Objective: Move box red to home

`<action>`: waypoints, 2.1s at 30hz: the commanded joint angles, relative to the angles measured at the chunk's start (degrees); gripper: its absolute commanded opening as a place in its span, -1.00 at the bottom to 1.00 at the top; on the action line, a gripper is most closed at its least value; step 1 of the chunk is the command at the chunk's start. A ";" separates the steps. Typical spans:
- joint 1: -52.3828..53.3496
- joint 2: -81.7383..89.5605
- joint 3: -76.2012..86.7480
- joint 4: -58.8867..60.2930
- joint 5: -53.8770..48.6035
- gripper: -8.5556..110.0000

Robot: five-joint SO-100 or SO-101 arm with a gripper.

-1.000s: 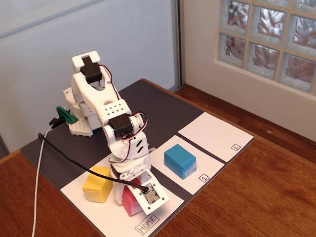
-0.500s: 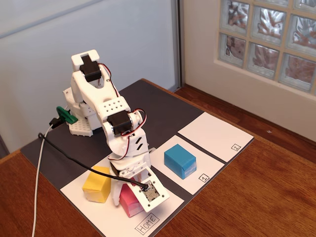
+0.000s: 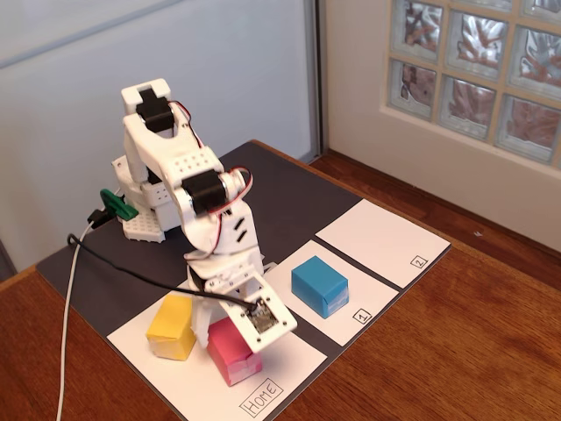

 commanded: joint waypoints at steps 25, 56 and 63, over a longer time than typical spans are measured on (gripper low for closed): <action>-11.07 39.29 10.72 18.37 1.14 -0.87; -13.36 84.99 64.51 13.36 -2.55 -0.86; -13.36 93.60 73.74 12.66 -3.43 -0.85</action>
